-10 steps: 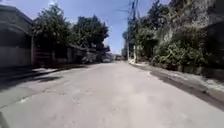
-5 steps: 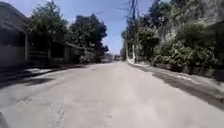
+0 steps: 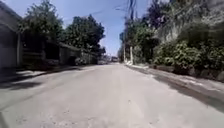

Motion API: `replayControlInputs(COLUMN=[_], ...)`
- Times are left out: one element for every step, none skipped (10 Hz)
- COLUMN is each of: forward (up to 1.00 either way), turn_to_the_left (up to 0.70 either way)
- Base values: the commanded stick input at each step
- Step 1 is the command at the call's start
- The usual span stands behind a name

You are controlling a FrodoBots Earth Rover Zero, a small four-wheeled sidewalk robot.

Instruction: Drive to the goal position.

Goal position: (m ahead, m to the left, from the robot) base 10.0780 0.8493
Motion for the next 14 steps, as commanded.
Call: replayControlInputs(forward=[0.85,0.85,0.85,0.85,0.85,0.85,0.85,0.85,0.85,0.85,0.85,0.85,0.85,0.85], turn_to_the_left=[0.0,0.0,0.0,0.0,0.0,0.0,0.0,0.0,0.0,0.0,0.0,0.0,0.0,0.0])
